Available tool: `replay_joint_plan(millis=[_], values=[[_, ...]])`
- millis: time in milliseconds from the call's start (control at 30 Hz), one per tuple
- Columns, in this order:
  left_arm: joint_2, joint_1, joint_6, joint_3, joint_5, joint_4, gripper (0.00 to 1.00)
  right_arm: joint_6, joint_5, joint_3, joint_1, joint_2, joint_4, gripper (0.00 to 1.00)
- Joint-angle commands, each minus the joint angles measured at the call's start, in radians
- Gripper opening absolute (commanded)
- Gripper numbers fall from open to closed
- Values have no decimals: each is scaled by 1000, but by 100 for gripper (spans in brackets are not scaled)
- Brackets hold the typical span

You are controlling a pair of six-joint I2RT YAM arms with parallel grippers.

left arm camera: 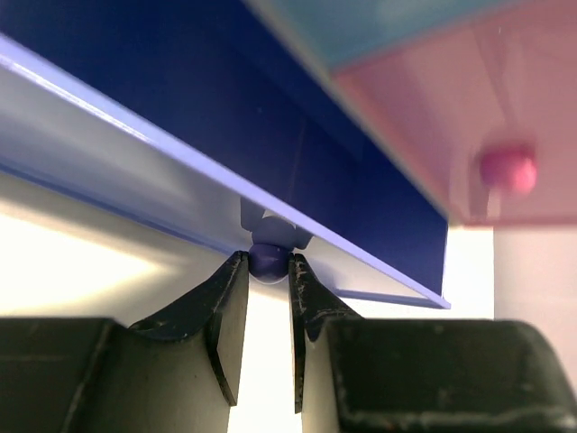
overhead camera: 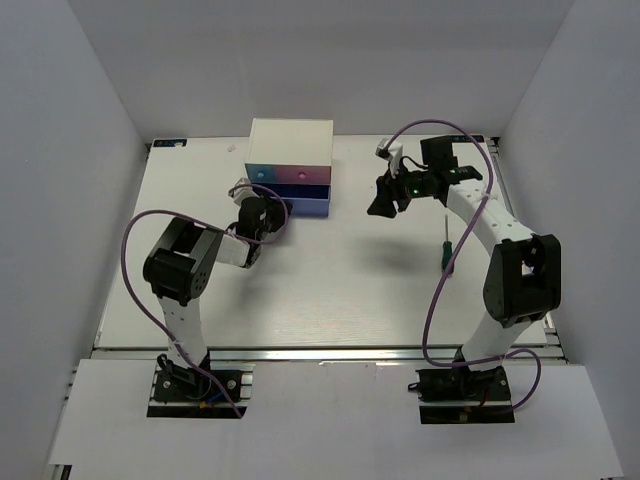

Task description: Sort the tools into containers

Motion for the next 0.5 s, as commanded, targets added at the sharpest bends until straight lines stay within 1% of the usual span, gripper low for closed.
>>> replay_joint_plan(millis=[0, 133, 267, 300, 333, 367, 400, 433, 467], values=[[-109, -19, 24, -67, 41, -2, 20, -10, -23, -15, -4, -50, 12, 56], [-198, -51, 43, -149, 55, -20, 20, -11, -12, -31, -4, -64, 10, 56], [-255, -76, 38, -236, 46, -22, 21, -1, 8, -50, -3, -80, 13, 55], [-264, -77, 35, -249, 43, -22, 22, 8, 17, -59, -4, -83, 15, 55], [-273, -80, 33, -258, 41, -22, 25, 19, 50, -65, -3, -93, 31, 55], [-284, -83, 33, -262, 41, -28, 31, 39, 70, -73, -4, -99, 45, 55], [-290, -83, 33, -261, 41, -40, 46, 86, 100, -91, -4, -105, 60, 55], [-296, -85, 41, -261, 43, -56, 52, 116, 167, -97, -4, -116, 83, 56], [-313, -85, 43, -259, 44, -62, 56, 140, 201, -102, -4, -119, 87, 57]])
